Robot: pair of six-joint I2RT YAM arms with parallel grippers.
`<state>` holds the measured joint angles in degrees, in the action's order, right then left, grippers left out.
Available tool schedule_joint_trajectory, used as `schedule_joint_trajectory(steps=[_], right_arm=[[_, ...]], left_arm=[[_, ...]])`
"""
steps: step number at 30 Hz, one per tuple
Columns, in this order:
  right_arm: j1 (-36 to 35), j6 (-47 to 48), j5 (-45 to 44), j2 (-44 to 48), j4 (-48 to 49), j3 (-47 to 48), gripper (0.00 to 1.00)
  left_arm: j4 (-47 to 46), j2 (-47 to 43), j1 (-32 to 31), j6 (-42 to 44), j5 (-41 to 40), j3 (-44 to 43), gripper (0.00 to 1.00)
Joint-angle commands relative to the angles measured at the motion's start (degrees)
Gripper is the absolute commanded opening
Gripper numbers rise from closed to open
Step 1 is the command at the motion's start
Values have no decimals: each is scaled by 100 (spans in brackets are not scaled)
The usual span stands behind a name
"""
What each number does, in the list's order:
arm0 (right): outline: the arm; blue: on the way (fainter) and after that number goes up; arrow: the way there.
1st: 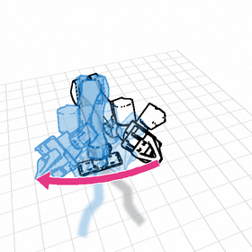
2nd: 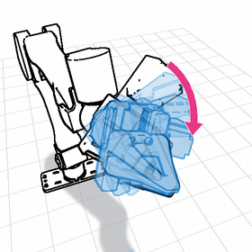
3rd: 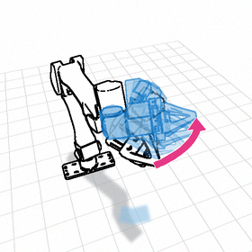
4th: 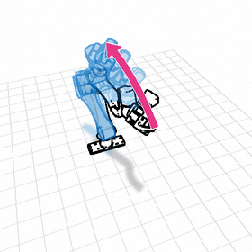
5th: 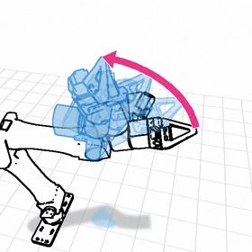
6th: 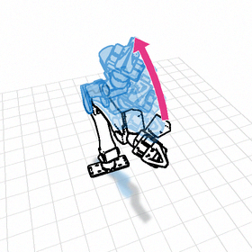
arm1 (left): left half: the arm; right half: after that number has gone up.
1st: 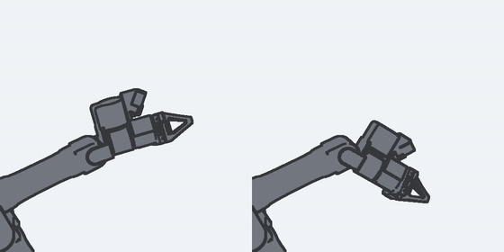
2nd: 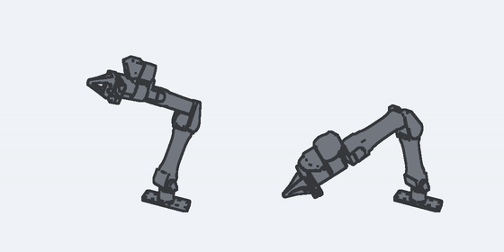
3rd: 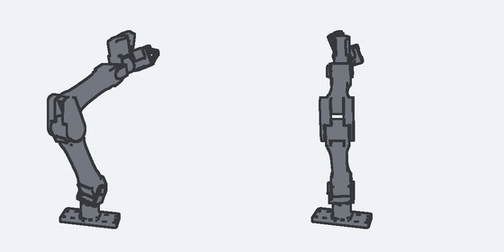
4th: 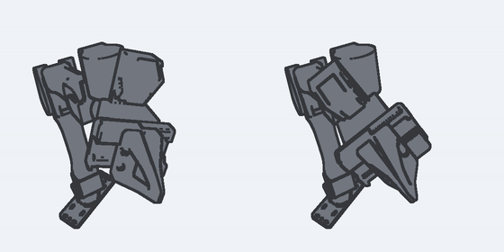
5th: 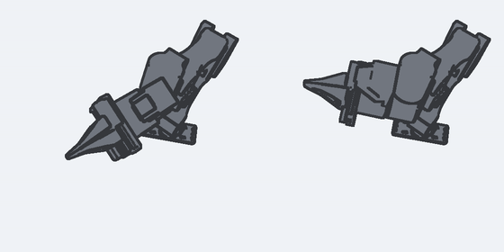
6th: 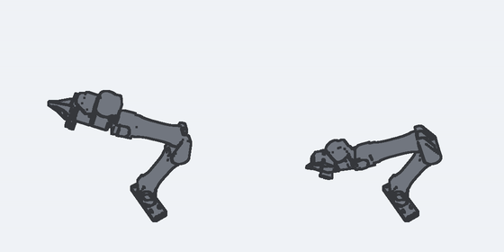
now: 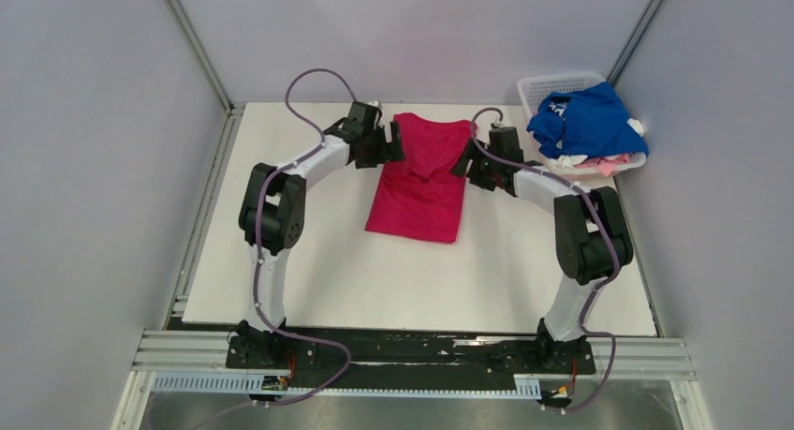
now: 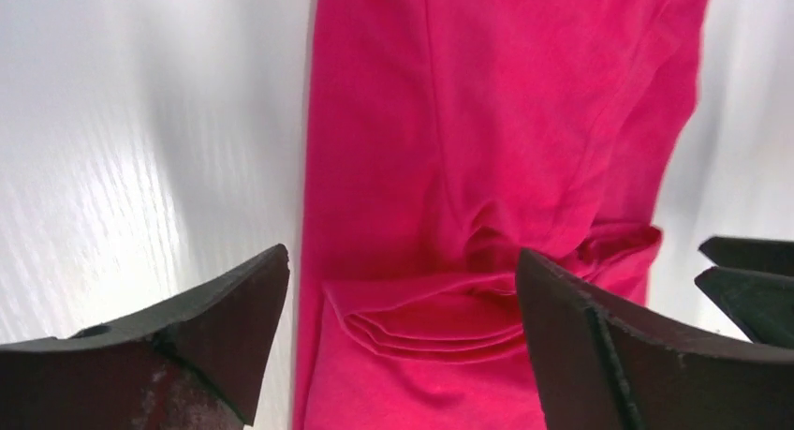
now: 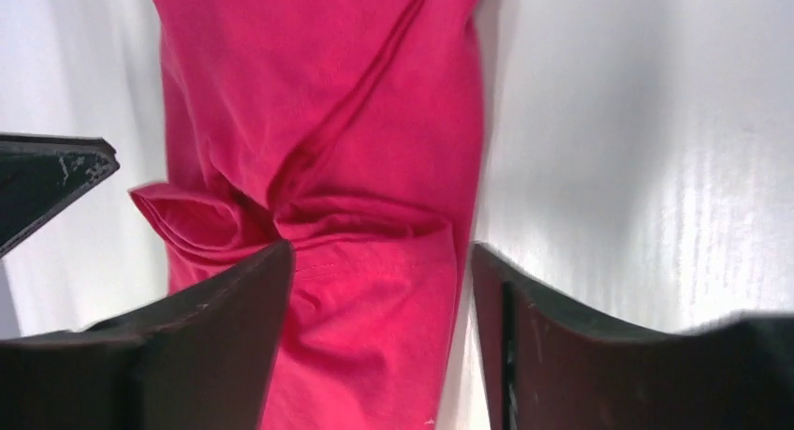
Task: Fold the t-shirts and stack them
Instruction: Fold the folded rectangular tshirt in 1/3 of the way
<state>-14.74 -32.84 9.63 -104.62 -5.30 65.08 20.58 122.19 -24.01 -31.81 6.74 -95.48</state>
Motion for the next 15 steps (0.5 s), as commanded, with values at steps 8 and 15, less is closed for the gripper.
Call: schedule_joint_trajectory(steps=[8,15], right_arm=[[-48,716,562,967,-4,-239,100],[-1025,1171,1672,930,451,-507,100]], left_arm=[[-67,-975,177,-32,271,453,100],[-436,-2372,177,-329,-18,2366,100]])
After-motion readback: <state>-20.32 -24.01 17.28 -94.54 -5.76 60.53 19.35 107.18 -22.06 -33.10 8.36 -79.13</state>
